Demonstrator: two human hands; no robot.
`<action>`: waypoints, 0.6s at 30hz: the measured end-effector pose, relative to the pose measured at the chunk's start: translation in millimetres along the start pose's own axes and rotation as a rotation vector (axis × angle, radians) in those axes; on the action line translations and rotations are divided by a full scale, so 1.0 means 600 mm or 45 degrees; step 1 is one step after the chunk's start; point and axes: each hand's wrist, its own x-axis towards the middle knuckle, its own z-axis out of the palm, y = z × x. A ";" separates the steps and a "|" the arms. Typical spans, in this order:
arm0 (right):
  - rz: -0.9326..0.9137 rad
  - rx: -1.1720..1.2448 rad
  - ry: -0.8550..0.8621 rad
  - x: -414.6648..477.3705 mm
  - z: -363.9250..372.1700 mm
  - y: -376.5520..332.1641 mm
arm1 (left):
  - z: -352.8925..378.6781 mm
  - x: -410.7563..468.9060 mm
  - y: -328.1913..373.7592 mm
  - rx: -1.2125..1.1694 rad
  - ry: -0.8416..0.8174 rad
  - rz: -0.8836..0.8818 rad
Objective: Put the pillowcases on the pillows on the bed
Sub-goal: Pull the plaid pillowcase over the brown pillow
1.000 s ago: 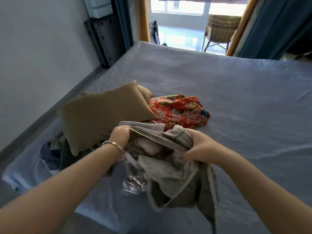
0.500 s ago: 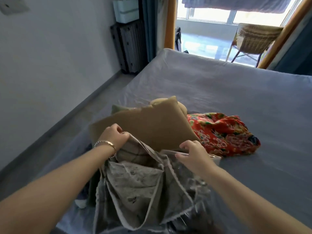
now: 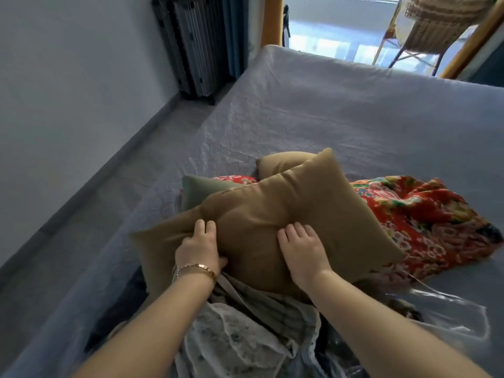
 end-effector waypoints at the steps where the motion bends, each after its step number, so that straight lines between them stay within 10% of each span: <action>1: -0.034 0.019 0.087 0.004 -0.001 0.003 | 0.000 0.002 -0.002 -0.042 0.032 0.001; 8: -0.047 0.157 0.243 -0.071 -0.079 0.049 | -0.065 -0.072 0.039 -0.626 0.186 0.025; 18: -0.009 0.282 0.614 -0.397 -0.219 0.263 | -0.265 -0.305 0.274 -0.825 0.472 0.749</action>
